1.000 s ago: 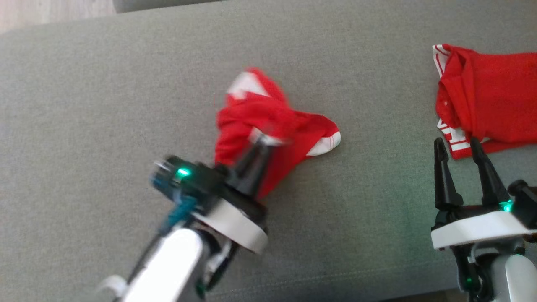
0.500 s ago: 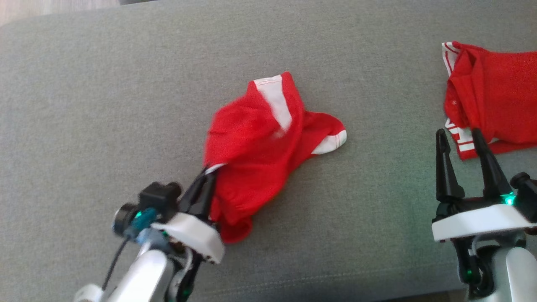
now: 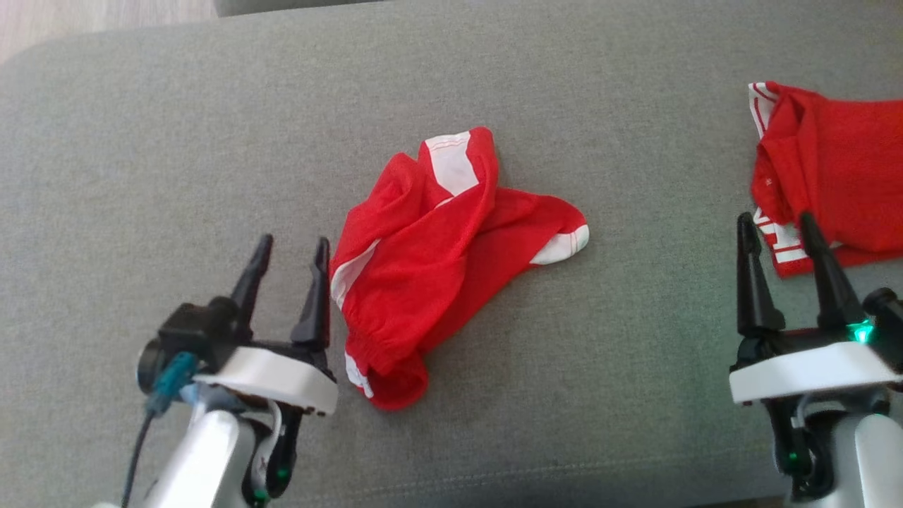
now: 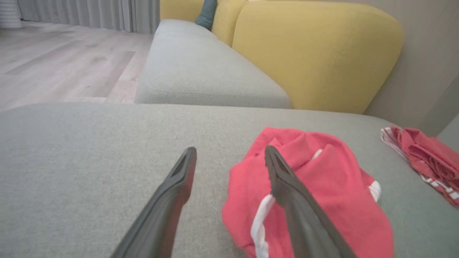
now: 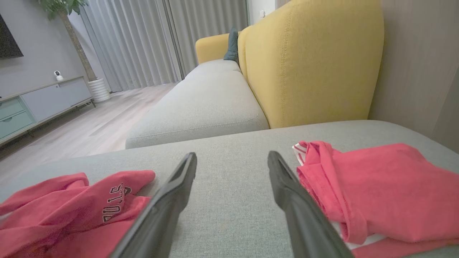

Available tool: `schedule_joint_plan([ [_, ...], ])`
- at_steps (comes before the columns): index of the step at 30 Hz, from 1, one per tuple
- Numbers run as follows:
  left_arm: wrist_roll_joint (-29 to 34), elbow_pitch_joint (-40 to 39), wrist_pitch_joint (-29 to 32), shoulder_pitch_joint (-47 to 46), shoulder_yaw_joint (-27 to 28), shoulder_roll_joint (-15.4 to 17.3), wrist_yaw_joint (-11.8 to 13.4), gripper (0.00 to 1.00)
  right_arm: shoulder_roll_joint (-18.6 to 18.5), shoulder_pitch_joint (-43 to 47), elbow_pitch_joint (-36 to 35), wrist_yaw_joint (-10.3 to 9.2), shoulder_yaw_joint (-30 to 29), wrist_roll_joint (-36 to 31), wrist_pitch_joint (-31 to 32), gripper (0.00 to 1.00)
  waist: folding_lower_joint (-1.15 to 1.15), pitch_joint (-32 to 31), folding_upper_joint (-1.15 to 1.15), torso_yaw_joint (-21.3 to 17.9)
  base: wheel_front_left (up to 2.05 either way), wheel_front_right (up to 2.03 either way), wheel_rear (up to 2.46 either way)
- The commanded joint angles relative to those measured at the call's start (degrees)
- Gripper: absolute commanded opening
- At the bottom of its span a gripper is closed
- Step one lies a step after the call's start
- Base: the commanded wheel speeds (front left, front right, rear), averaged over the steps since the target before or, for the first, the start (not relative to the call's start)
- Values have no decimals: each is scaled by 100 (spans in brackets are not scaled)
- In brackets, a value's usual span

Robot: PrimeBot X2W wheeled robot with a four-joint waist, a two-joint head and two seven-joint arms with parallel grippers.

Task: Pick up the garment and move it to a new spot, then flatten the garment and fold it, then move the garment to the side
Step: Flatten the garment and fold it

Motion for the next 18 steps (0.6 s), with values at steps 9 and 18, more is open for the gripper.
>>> schedule_joint_plan([
  [9, 215, -723, -110, 137, 392, 199, 129, 100, -343, -380, -868, -5, -224, -201, 37, 100, 0, -59, 0, -29, 0, 0, 0],
  [18, 286, -853, -113, 103, 453, 256, 210, 100, -841, -938, -1337, -5, -397, -274, 154, 100, 0, 31, 0, -6, 0, 0, 0],
])
